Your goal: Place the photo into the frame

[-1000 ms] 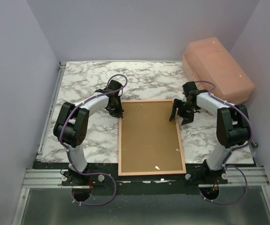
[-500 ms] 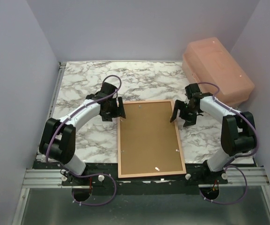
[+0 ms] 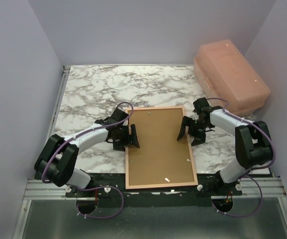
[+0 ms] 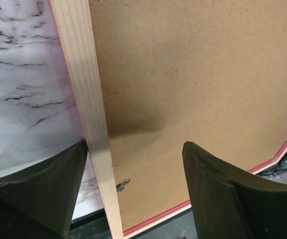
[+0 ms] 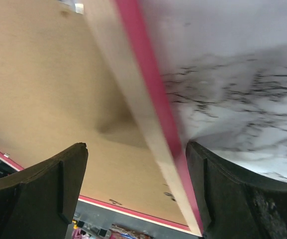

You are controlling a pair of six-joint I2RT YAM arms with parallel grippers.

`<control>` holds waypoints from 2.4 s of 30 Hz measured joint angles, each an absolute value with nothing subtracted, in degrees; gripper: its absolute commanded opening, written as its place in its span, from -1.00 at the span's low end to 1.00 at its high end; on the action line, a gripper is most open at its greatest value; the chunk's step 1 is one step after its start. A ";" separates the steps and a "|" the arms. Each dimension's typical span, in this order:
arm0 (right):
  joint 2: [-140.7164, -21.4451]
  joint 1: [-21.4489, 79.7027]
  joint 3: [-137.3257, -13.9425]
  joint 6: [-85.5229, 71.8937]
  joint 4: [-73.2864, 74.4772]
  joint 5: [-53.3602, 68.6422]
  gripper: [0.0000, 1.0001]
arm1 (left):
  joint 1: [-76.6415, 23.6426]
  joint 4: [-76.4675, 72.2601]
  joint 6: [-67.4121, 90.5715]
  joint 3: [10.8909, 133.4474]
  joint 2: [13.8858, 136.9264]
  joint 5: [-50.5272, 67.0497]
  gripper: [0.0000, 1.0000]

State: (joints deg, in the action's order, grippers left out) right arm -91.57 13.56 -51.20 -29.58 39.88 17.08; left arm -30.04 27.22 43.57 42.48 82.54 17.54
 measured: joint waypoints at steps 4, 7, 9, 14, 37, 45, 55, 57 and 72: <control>-94.85 17.02 -54.72 -29.98 41.85 16.88 0.75 | -32.10 26.26 44.31 42.26 82.41 16.91 0.56; -99.50 18.31 -59.83 -30.00 46.30 15.53 0.75 | -32.60 25.52 45.08 41.32 81.36 16.03 0.56; -103.35 19.20 -64.31 -29.95 49.34 14.81 0.75 | -32.71 25.19 45.47 40.45 80.31 15.22 0.55; -113.78 20.67 -80.14 -28.86 52.25 12.38 0.75 | -33.06 25.61 47.55 37.95 77.23 14.96 0.56; -126.02 26.11 -109.62 -30.04 51.77 4.27 0.99 | -40.62 19.79 61.10 30.81 65.60 24.73 0.69; -101.38 24.43 -83.94 -31.46 49.41 0.47 0.93 | -40.62 24.29 59.09 30.59 50.41 19.59 0.74; -85.03 24.60 -52.97 -35.70 47.48 2.85 0.50 | -39.66 26.52 55.44 34.81 36.67 11.55 0.86; -84.82 24.60 -50.57 -36.27 46.15 4.29 0.38 | -39.44 26.89 54.76 35.83 36.23 10.44 0.86; -89.60 24.25 -51.94 -36.56 41.28 2.87 -0.99 | -35.11 29.61 52.69 37.08 39.83 9.67 0.86</control>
